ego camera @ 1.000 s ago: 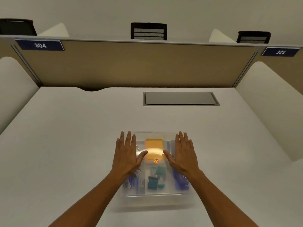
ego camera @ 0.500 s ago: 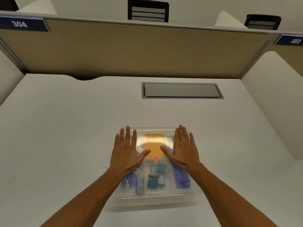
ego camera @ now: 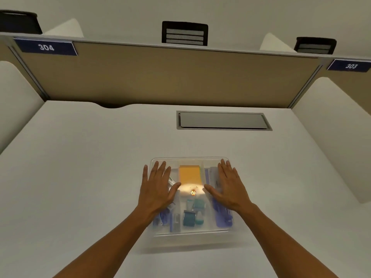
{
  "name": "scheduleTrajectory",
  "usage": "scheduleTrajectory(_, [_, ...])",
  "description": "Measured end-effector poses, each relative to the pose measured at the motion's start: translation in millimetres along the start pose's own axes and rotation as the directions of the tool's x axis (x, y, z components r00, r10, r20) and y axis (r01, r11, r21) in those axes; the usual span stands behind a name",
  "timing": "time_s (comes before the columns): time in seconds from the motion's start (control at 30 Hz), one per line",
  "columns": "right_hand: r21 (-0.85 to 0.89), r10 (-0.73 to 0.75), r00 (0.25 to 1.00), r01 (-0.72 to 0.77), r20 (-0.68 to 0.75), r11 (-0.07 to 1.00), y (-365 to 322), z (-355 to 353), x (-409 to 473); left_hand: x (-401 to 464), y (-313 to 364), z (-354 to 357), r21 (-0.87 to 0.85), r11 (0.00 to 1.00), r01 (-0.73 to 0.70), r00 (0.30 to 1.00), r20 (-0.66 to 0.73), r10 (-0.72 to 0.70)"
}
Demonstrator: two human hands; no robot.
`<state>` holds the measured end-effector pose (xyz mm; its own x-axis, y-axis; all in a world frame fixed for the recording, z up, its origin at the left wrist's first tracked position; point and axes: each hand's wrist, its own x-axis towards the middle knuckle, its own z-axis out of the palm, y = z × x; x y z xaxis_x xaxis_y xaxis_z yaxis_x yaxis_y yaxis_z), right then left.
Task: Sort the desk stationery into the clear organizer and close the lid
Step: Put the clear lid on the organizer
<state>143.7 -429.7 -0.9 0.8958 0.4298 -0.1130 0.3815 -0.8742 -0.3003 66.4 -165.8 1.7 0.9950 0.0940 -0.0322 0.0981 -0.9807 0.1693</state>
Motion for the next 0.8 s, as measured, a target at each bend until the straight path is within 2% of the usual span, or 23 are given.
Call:
scheduleTrajectory(0.1, [0.101,-0.001,1.0,0.001,0.001,0.995,3,10,-35,-22,7,9,-0.254,0.964,0.073,0.997,0.031,-0.067])
scheduleTrajectory(0.13, [0.124,0.001,1.0,-0.002,0.005,0.992,4,13,-44,-28,8,12,-0.274,0.958,0.088,0.996,0.057,-0.075])
scheduleTrajectory(0.27, [0.069,0.008,1.0,-0.006,-0.027,0.998,2,16,-57,-47,6,23,-0.089,0.995,0.035,0.998,0.05,-0.031])
scheduleTrajectory(0.37, [0.0,0.003,1.0,-0.003,-0.027,1.0,-2,15,-56,-50,5,29,-0.099,0.995,0.021,1.0,0.011,-0.02])
scheduleTrajectory(0.8, [0.013,0.061,0.997,-0.061,-0.051,0.998,-7,21,-12,2,-16,27,-0.049,0.998,-0.047,0.999,-0.026,0.045])
